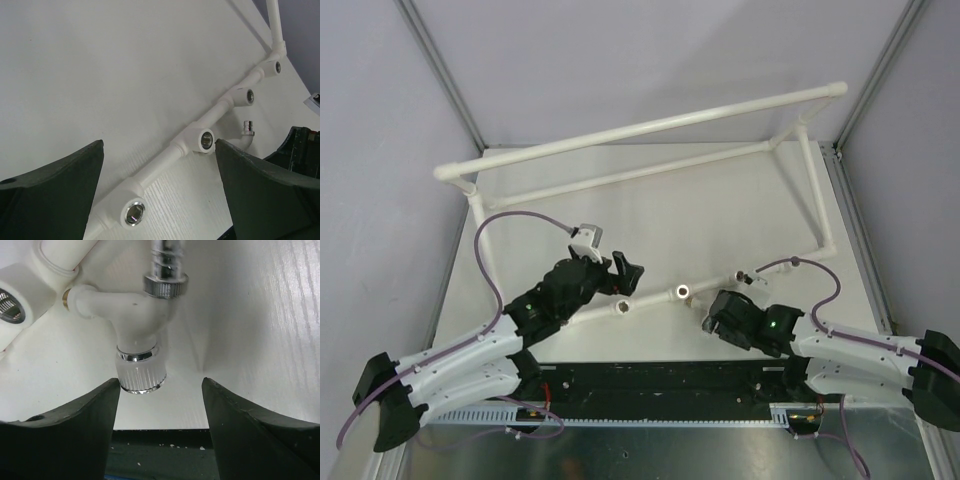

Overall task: Install the water faucets
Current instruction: Pick up the water faucet from the center of the board.

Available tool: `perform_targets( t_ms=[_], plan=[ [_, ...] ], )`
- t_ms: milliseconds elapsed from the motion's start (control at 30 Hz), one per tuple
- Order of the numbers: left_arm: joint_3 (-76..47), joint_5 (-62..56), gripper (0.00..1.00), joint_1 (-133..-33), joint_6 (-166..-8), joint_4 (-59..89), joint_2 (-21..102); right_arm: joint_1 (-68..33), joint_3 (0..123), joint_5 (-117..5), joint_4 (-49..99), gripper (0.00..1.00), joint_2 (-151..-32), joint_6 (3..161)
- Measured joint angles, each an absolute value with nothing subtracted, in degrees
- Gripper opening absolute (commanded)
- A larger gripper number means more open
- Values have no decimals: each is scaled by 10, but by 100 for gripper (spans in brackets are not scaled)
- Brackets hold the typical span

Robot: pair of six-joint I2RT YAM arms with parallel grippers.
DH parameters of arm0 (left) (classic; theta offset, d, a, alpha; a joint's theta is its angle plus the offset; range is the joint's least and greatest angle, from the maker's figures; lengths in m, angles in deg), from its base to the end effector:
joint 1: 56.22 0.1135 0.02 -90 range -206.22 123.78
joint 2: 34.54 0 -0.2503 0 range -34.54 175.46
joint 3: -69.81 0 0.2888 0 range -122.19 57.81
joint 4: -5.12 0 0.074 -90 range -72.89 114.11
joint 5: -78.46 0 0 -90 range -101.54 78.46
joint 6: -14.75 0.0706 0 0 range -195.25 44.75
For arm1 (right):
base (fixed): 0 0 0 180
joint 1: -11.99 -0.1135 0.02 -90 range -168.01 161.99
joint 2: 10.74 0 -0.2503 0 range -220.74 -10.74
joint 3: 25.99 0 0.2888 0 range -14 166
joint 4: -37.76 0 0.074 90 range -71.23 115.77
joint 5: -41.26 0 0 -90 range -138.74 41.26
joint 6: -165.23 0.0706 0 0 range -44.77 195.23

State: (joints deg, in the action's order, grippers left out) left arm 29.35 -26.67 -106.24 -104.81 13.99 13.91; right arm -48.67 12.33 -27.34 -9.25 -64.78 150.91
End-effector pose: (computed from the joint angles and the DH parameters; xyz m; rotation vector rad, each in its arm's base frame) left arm 0.1915 -0.1997 0.2194 0.1538 1.9106 -0.7110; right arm 0.1278 0.1748 0.1137 0.4571 2.5573 0.4020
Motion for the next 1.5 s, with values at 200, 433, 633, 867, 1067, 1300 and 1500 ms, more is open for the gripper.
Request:
perform_targets(
  t_ms=[200, 433, 633, 867, 1067, 1300, 1500],
  plan=[
    [304, -266, 97, -1064, -1053, 147, 133, -487, 112, -271, -49, 67, -684, 1518],
    [307, -266, 97, -1064, -1053, 148, 132, -488, 112, -266, 3, 59, -716, 1518],
    [309, -266, 97, -1064, -1053, 148, 126, -488, 114, -259, 12, 51, -729, 1517],
    [309, -266, 97, -1064, -1050, 148, 126, -489, 114, -254, 9, 20, -733, 1505],
    [309, -260, 97, -1064, -1029, 148, 126, -490, 114, -255, 11, 1, -730, 1482],
    [313, -227, 93, -1070, -970, 140, 81, -488, 110, -314, 5, 0, -639, 1430],
    [328, -221, 94, -1120, -890, 82, 24, -451, 115, -447, -4, 0, -554, 1384]
  ],
)
